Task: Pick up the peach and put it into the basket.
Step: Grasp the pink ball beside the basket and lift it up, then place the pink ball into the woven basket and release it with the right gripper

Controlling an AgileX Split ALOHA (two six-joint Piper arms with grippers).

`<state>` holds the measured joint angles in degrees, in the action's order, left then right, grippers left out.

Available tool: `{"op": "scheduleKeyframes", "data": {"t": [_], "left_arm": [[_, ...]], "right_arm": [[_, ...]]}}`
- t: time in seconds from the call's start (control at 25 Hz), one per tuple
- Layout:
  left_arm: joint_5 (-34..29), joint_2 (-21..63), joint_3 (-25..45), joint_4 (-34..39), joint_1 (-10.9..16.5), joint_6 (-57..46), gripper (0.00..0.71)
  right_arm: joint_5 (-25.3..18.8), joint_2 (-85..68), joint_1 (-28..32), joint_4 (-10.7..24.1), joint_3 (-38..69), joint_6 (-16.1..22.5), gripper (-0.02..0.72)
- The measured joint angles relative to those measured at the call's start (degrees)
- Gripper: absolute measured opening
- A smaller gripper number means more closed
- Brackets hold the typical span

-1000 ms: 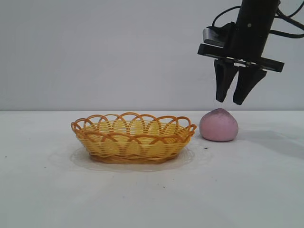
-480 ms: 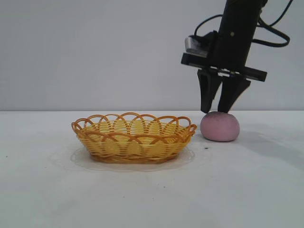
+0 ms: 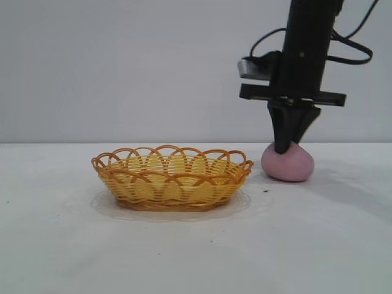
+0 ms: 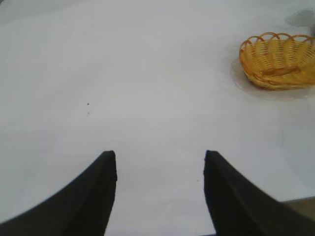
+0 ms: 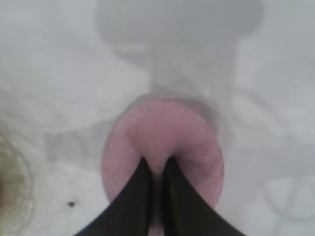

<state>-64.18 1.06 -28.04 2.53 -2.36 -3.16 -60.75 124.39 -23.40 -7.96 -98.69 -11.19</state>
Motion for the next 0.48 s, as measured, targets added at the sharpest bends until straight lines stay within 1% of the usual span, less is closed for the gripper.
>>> {"op": "scheduleKeyframes", "data": {"t": [0.08,0.12,0.32,0.48], "left_arm": [[0.0,0.0,0.0,0.0,3.77,0.0,0.398],[0.0,0.0,0.0,0.0,4.92,0.0,0.398],[0.0,0.0,0.0,0.0,5.57,0.0,0.398],[0.0,0.0,0.0,0.0,5.57,0.0,0.398]], "right_arm": [[0.25,-2.94,-2.93,0.14,0.0,-0.56,0.0],[0.5,-4.67,-4.21,0.02,0.0,-0.87,0.0],[-0.49,-8.77,-10.68,-0.59,0.0,-1.64,0.0],[-0.89,-8.4,-13.83,-2.73,0.87,-2.5,0.0]]}}
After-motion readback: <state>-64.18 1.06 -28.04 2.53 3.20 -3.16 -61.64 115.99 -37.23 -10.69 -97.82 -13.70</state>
